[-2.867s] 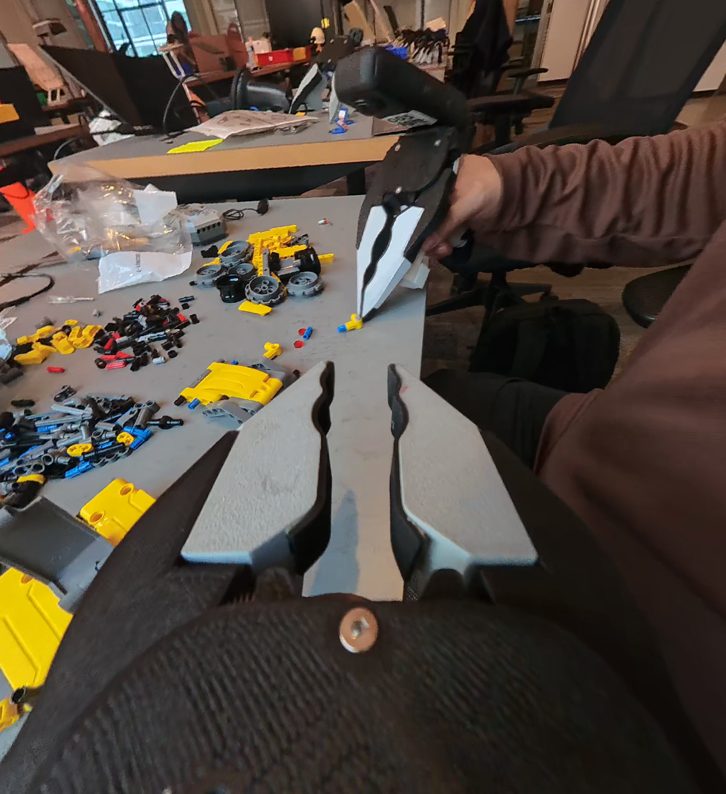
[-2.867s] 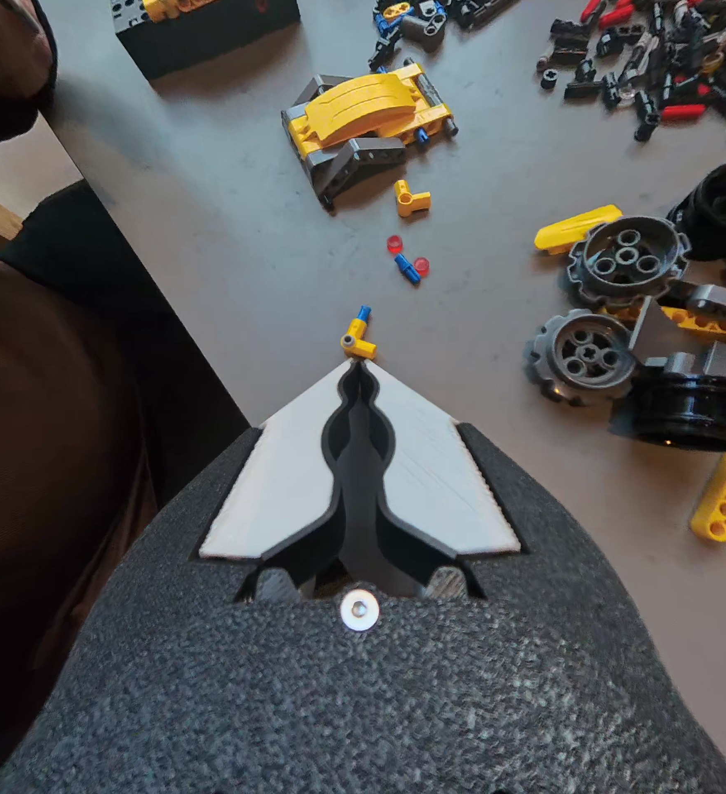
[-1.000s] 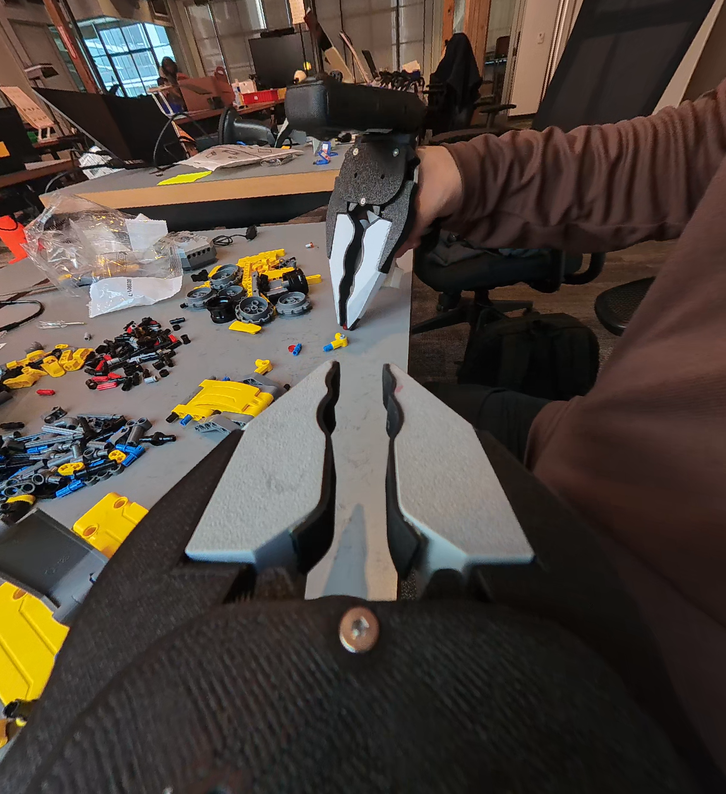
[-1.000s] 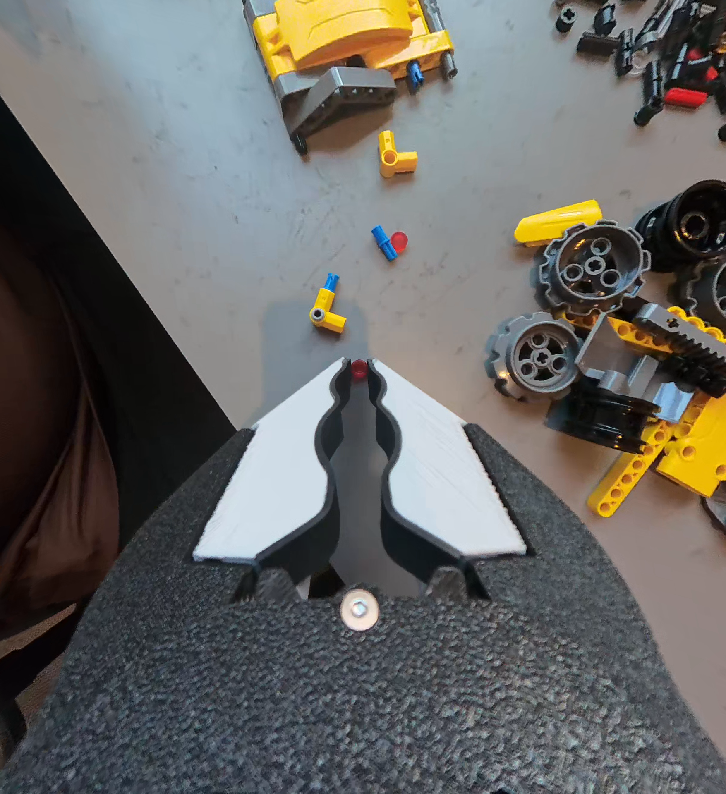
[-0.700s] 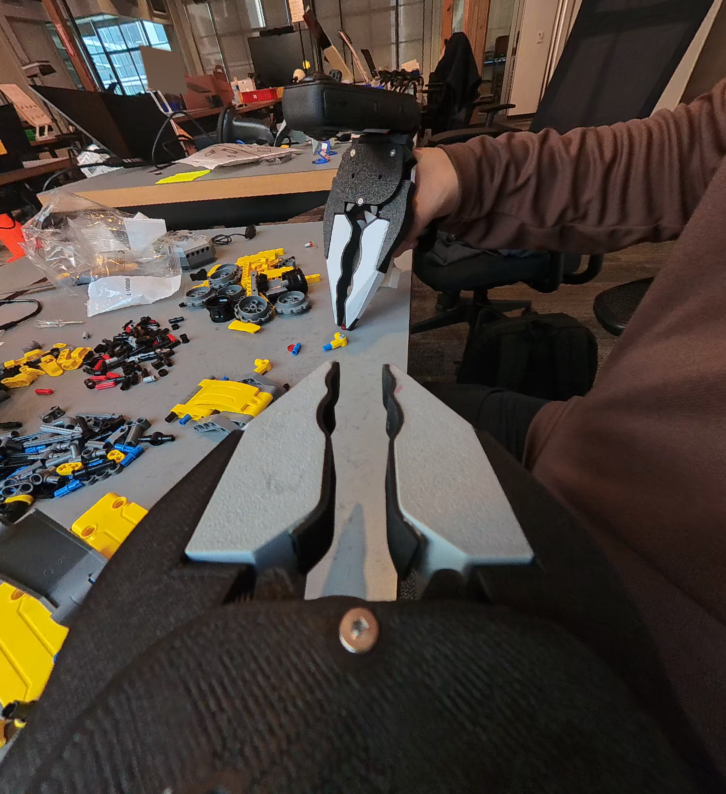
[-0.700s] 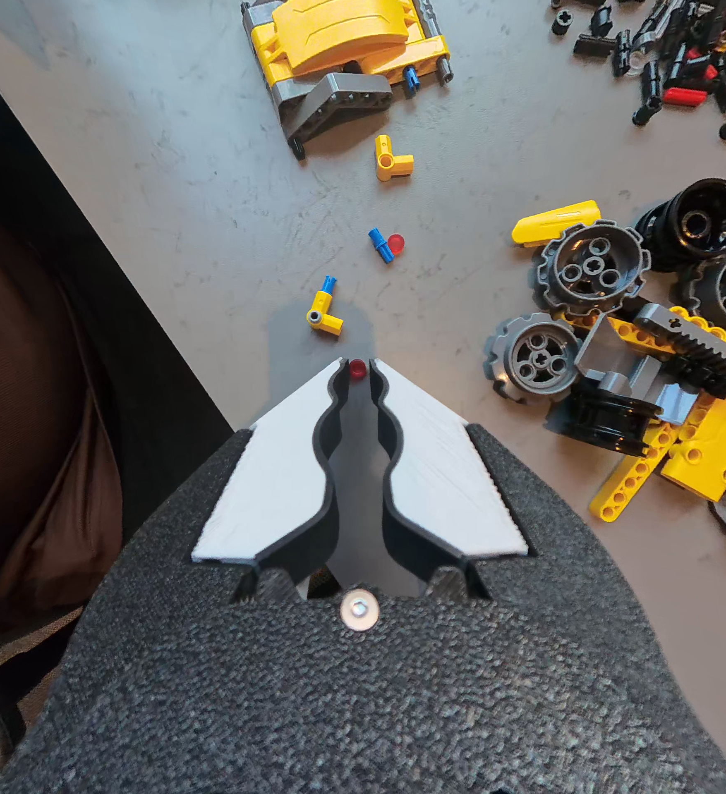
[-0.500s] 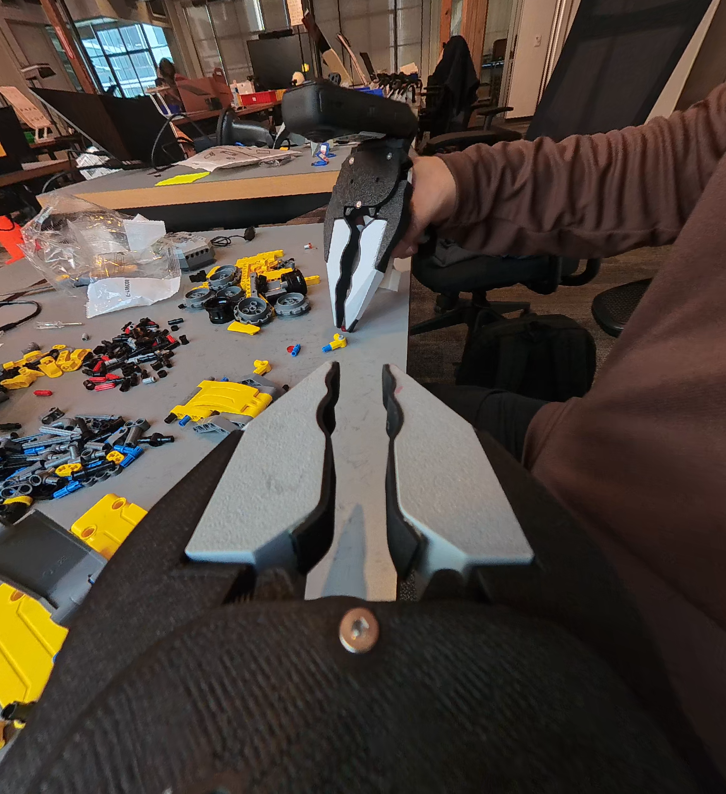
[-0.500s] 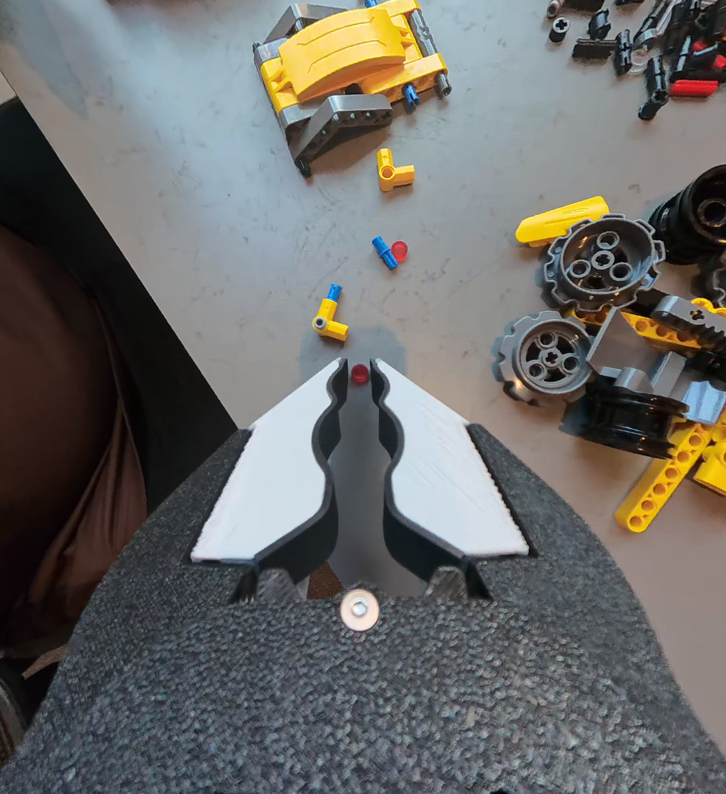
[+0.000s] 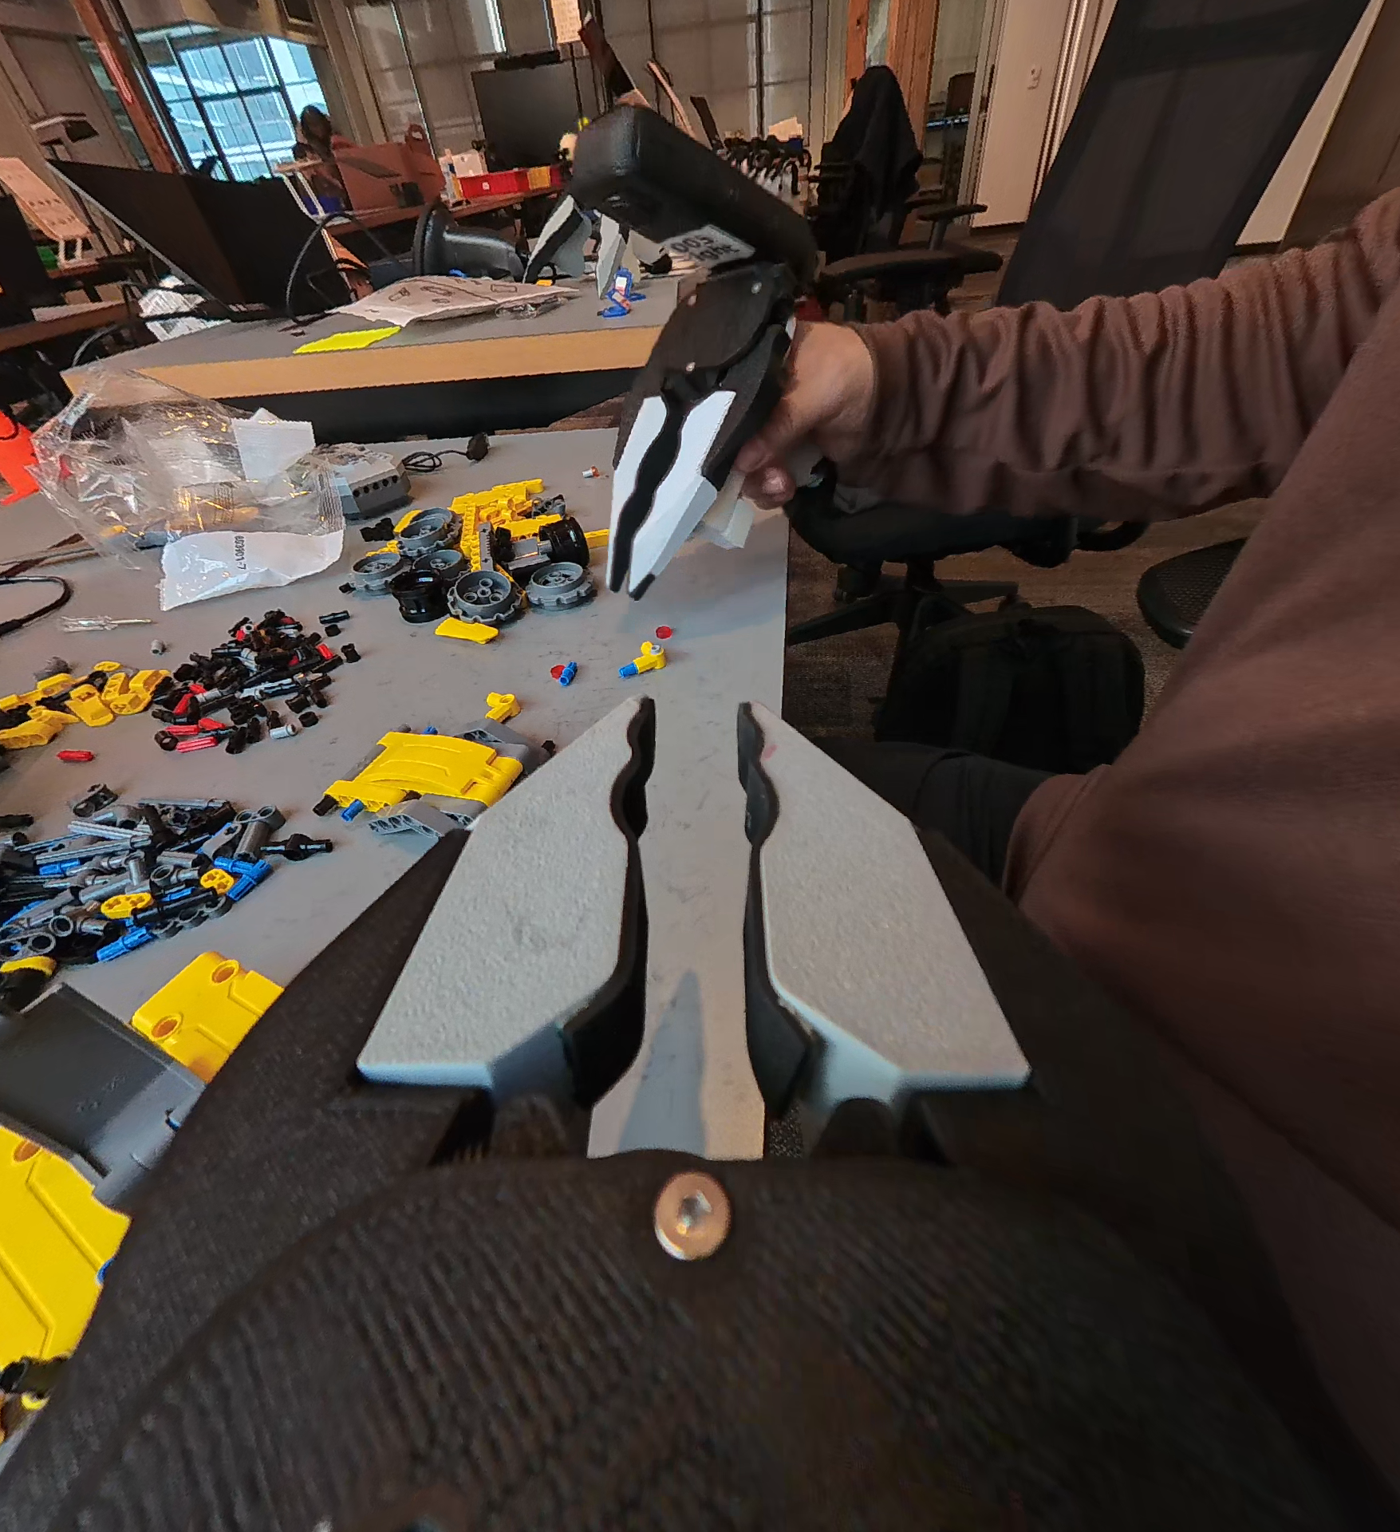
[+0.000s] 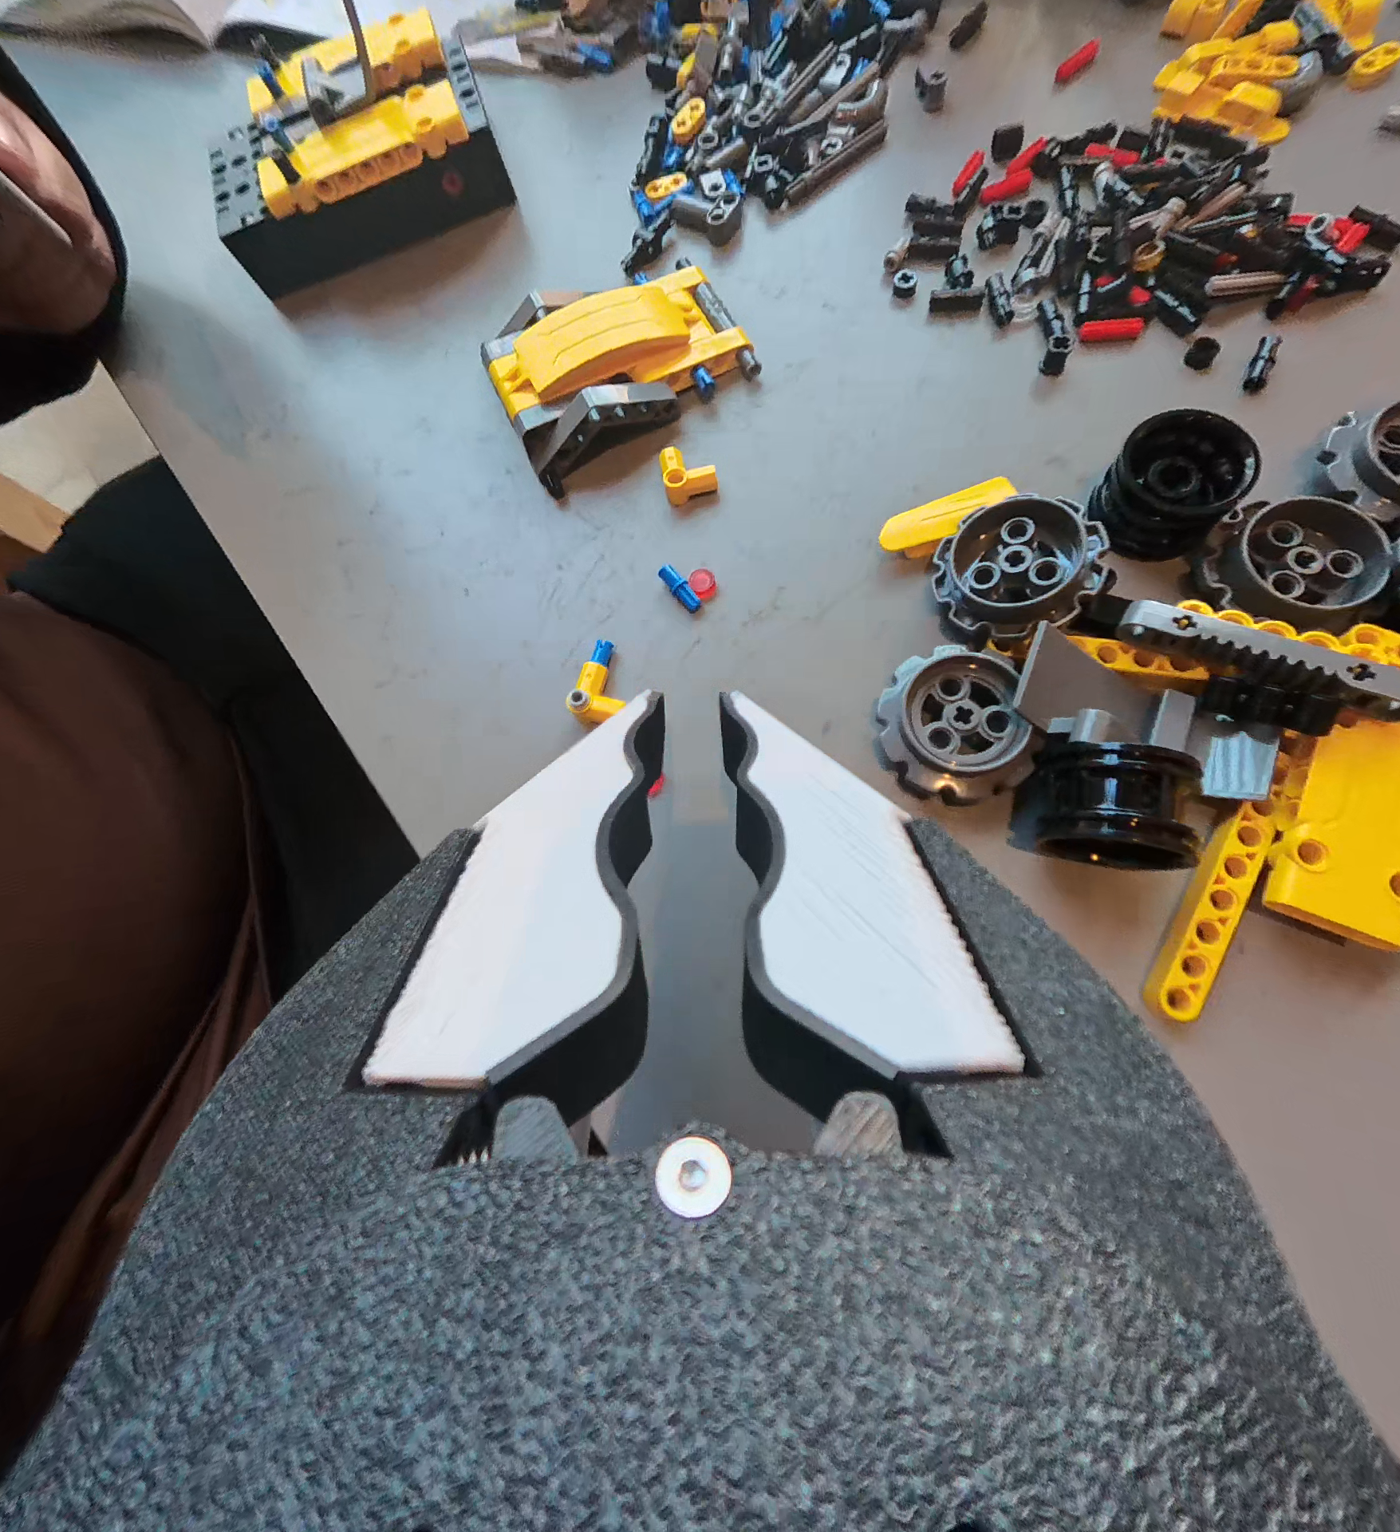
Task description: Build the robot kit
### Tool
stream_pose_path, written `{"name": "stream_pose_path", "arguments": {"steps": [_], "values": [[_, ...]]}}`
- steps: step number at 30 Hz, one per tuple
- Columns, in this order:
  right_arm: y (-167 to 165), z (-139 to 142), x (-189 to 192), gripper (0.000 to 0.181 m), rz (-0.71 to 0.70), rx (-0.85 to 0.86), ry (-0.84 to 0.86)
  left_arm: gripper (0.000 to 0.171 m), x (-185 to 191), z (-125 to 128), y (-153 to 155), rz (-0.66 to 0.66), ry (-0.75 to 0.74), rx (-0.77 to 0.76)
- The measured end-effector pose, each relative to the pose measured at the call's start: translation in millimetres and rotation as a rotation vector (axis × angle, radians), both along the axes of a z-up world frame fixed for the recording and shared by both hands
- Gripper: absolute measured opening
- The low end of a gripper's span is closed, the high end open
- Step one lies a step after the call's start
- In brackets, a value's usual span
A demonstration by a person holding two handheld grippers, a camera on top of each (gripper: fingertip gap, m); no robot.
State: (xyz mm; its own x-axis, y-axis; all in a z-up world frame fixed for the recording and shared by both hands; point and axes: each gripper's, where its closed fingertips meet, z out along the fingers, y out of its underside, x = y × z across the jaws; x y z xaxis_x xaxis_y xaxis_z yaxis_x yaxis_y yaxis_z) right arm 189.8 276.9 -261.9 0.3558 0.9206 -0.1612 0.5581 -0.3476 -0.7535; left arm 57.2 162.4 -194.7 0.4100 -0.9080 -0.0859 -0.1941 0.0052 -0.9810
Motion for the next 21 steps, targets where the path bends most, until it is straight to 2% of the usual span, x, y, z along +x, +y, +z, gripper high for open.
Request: {"name": "stream_pose_path", "arguments": {"steps": [3,7,13,21], "values": [[0,1,-2,0.013,0.009,0.003,0.085,0.016,0,0,0,0.002,0.0,0.002],[-3,6,-3,0.019,0.023,-0.106,0.19,0.016,0,1,0,-0.001,-0.004,0.005],[-4,4,-2,0.019,0.025,-0.235,0.255,0.016,-1,1,0,0.002,-0.006,0.011],[-6,14,-1,0.017,0.045,-0.296,0.358,0.016,0,0,1,0.011,0.005,0.011]]}}
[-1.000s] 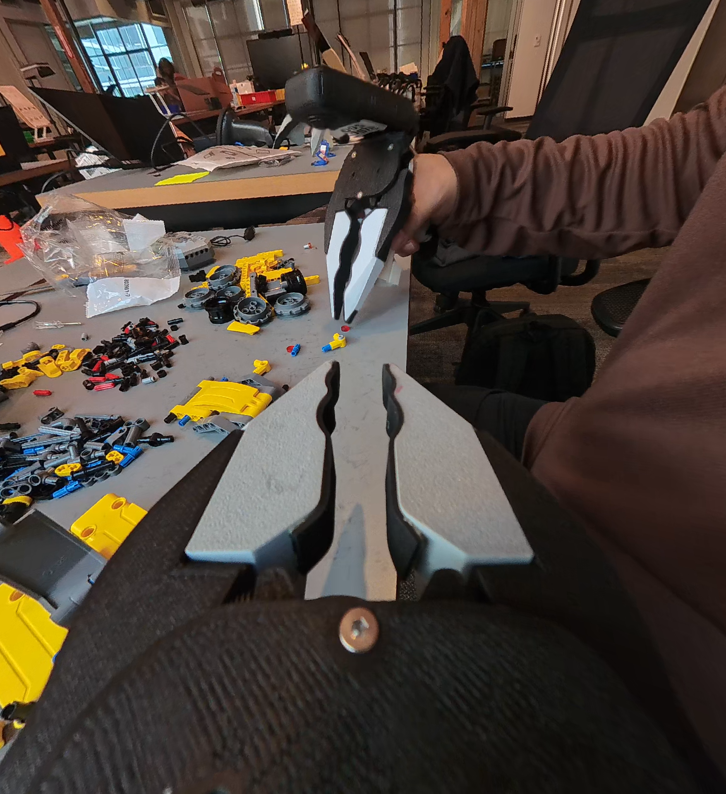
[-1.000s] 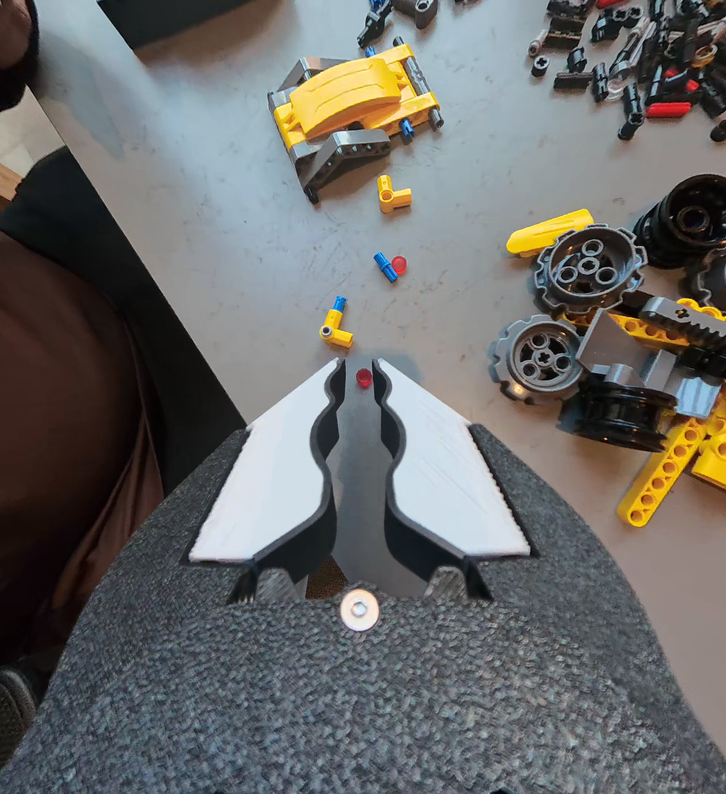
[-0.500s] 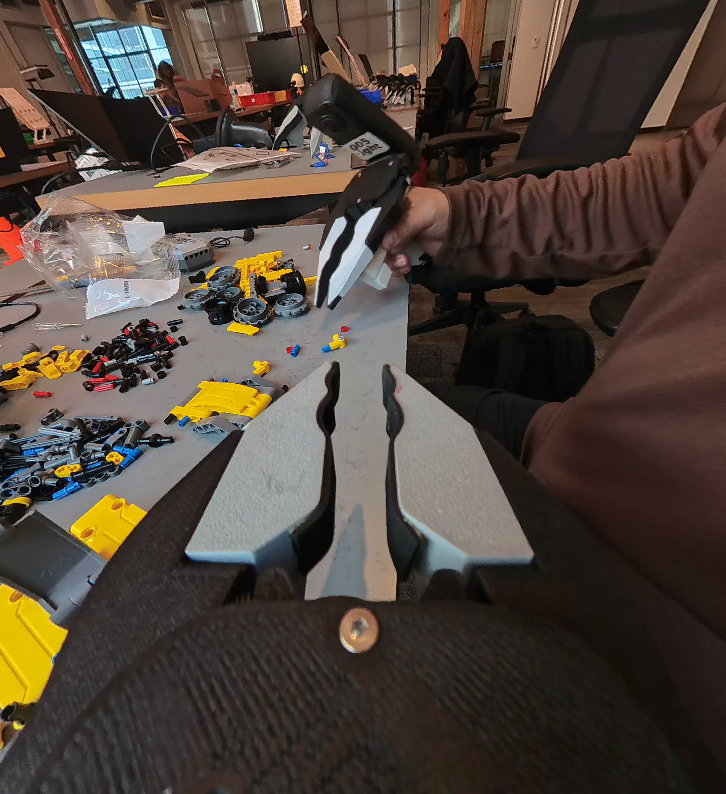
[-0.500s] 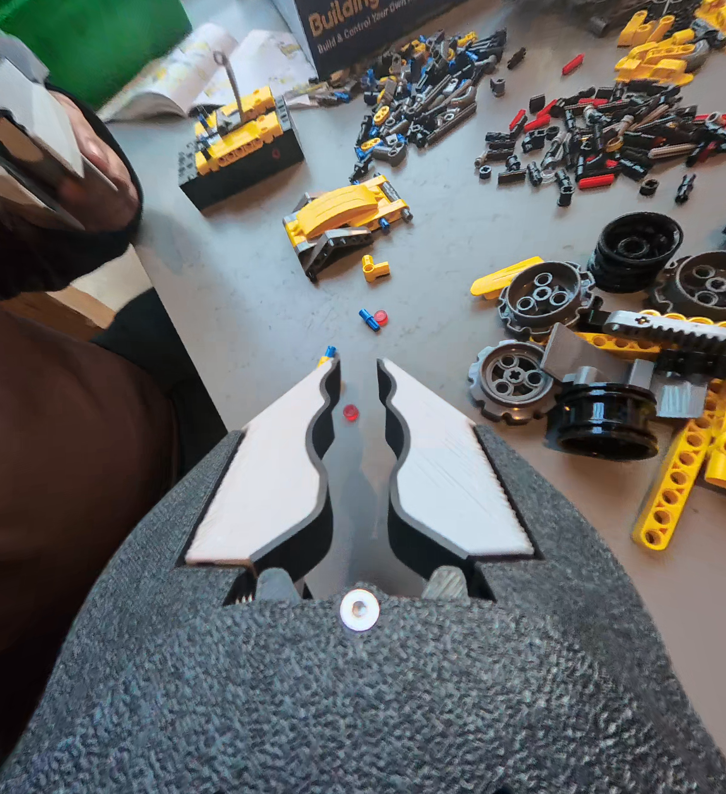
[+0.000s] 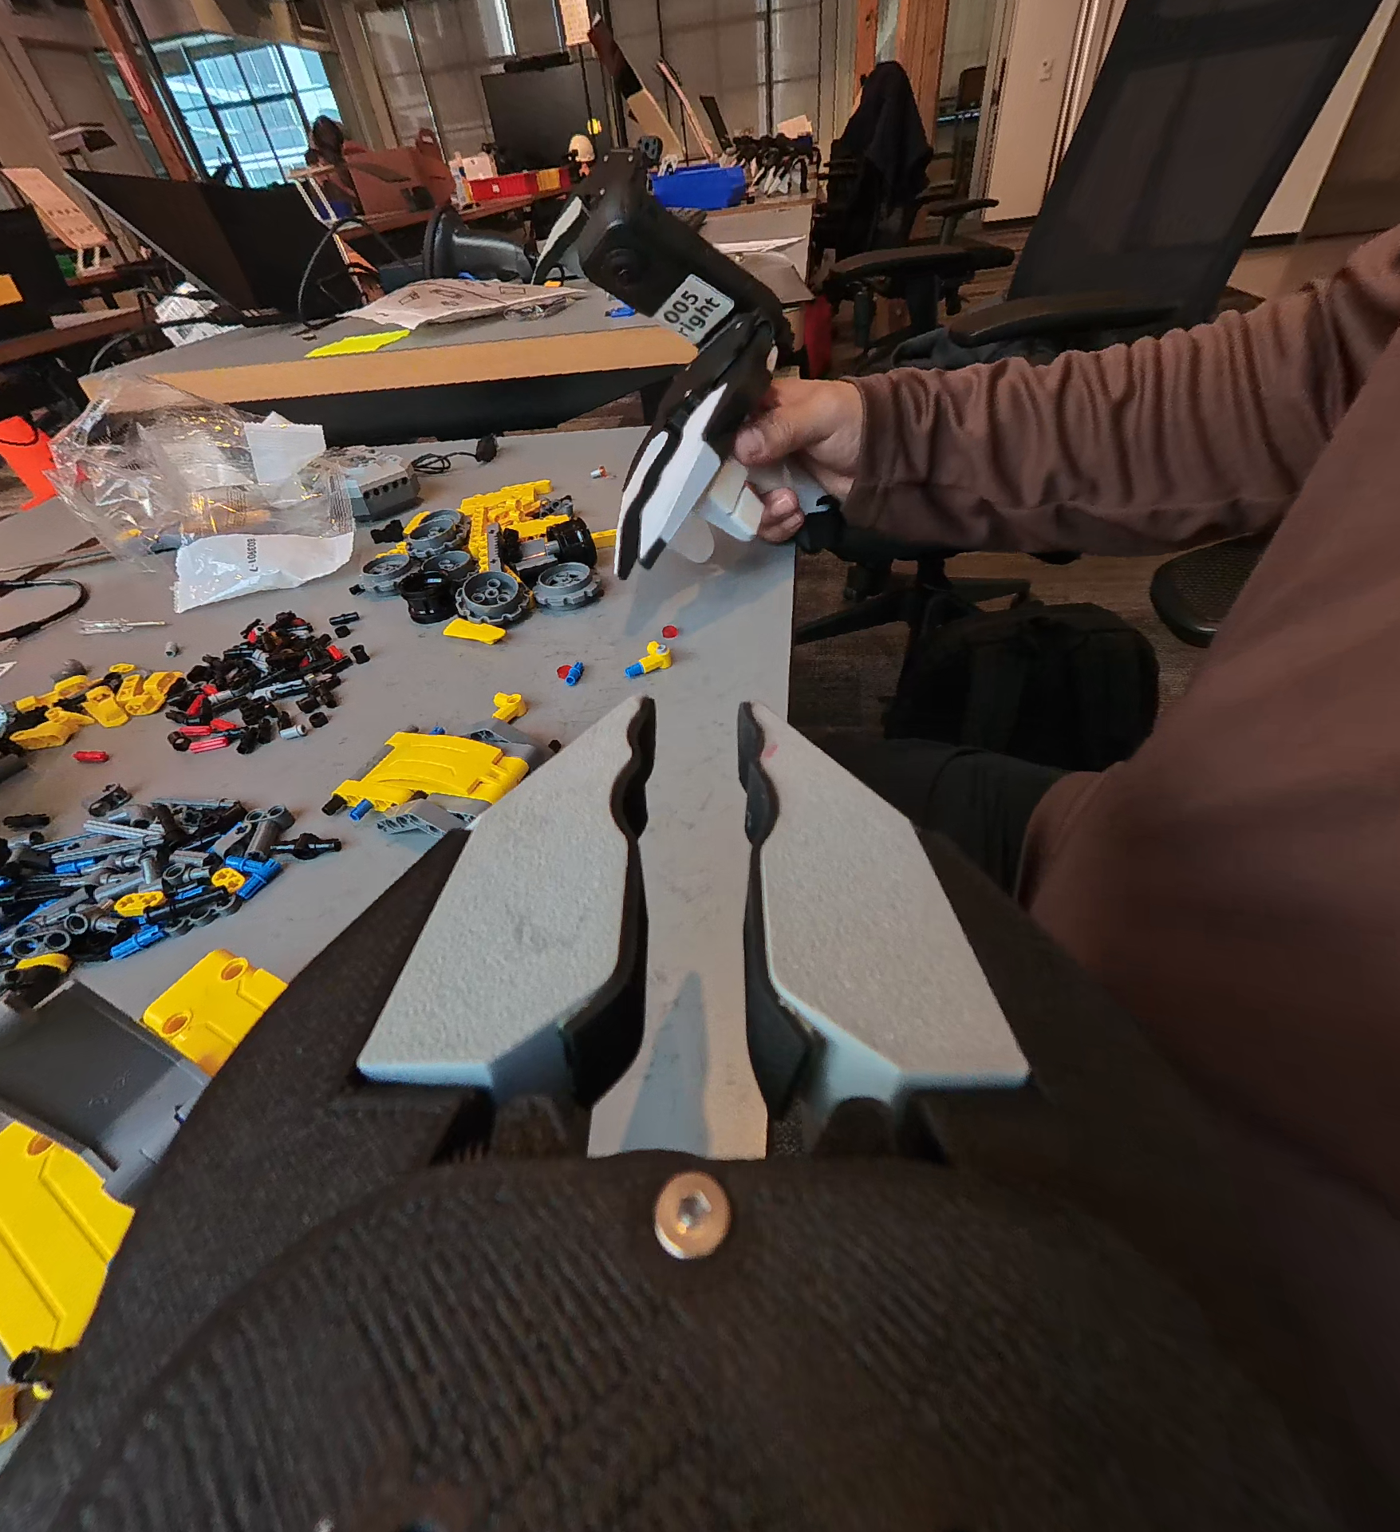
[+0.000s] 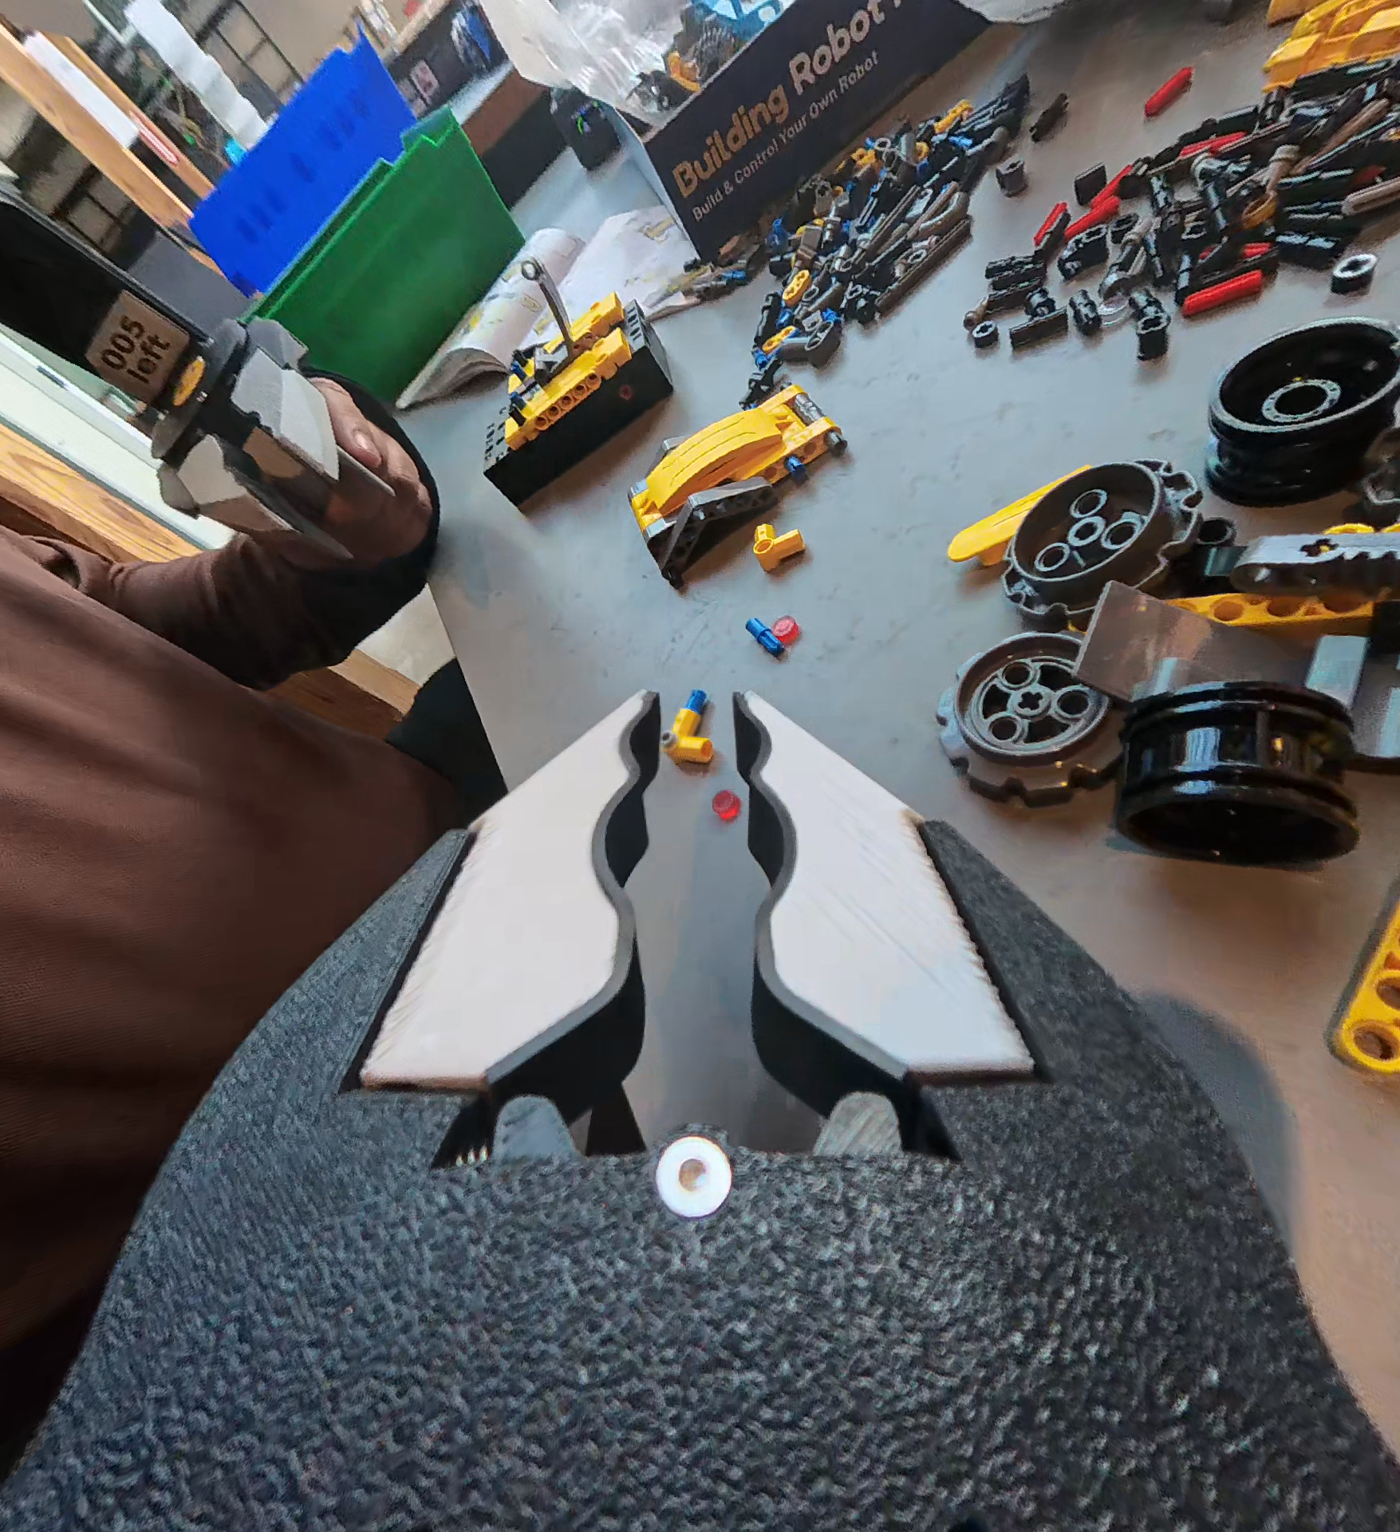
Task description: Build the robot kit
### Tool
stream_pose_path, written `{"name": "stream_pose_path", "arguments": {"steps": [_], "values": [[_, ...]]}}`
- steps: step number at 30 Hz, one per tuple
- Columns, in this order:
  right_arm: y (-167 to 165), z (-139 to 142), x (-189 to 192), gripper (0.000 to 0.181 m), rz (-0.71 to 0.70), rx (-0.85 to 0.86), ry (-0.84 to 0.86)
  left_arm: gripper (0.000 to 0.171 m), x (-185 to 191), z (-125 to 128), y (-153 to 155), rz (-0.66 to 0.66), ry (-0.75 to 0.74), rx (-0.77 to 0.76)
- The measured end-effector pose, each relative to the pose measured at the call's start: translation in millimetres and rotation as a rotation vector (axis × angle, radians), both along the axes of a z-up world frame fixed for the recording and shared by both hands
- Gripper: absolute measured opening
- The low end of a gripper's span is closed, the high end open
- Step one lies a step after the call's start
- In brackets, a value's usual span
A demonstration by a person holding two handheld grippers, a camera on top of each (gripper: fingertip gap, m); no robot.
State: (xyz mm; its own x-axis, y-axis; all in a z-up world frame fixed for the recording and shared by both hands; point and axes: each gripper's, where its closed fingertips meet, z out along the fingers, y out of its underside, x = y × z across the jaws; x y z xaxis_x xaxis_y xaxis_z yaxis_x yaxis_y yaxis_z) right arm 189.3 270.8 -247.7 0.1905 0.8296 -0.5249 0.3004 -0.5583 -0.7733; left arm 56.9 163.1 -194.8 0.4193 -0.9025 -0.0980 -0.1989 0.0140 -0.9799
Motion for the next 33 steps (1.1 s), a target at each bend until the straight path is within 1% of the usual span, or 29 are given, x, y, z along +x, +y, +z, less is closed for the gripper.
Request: {"name": "stream_pose_path", "arguments": {"steps": [3,6,17,33], "values": [[1,6,2,0.016,-0.006,-0.013,0.049,0.016,-1,0,1,0.01,0.001,0.006],[0,8,2,0.016,0.002,-0.016,0.063,0.015,-1,1,1,0.025,0.001,0.022],[-8,5,-1,0.014,0.051,-0.017,0.049,0.013,0,-2,2,0.023,0.022,0.014],[-10,5,-1,0.01,0.063,-0.023,0.054,0.013,0,-2,2,0.017,0.017,0.002]]}}
